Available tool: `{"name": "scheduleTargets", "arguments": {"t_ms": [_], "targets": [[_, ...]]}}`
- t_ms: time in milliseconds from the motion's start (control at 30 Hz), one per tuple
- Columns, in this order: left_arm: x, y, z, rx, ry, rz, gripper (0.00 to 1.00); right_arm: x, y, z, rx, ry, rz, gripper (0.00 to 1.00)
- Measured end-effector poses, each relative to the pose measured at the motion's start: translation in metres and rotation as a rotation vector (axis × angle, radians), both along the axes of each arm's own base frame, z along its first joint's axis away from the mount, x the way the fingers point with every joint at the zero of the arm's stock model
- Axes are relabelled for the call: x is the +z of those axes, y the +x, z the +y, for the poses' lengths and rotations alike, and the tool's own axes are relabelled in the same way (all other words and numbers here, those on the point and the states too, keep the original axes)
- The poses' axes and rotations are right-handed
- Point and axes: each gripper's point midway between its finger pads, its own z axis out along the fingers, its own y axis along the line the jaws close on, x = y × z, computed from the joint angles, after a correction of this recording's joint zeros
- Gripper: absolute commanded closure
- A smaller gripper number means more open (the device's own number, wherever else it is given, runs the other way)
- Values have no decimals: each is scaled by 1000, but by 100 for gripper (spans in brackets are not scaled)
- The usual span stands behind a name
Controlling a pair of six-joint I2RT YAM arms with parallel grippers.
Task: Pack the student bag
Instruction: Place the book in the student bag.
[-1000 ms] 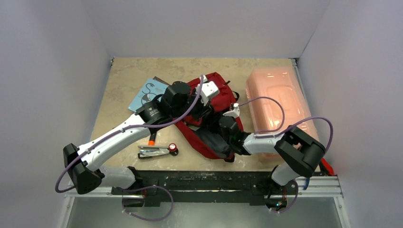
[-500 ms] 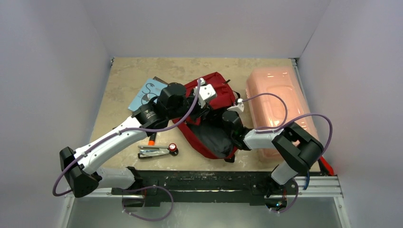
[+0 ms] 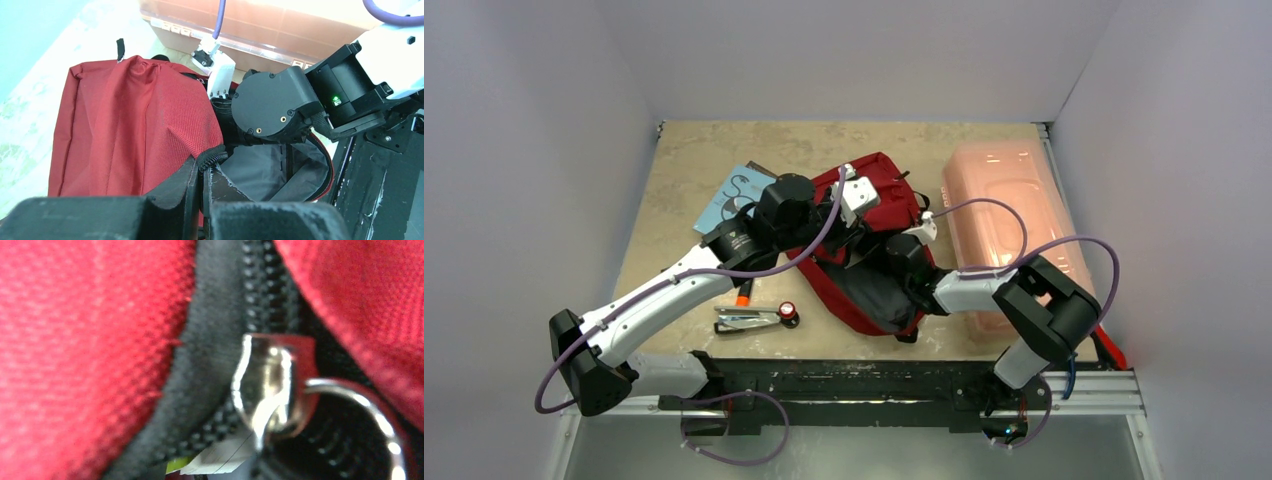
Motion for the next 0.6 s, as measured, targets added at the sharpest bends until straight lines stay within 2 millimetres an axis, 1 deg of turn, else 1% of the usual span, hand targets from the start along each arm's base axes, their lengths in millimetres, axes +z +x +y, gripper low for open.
{"name": "scheduleTargets", "arguments": {"t_ms": [67,133,267,467,600], "targets": [[0,0,0,-1,0,0,100,-4,-3,3,5,1,12,24],[0,-1,0,-4,0,2,100,-10,-6,6,9,-15,38,19],[0,-1,0,-4,0,3,100,-16,-16,14,28,-50,86,19],[-1,-2,0,-7,3,6,100,-25,-31,11,40,-67,139,21],[-1,-2,0,-11,6,2,100,-27,-35,9,47,-77,156,18]]}}
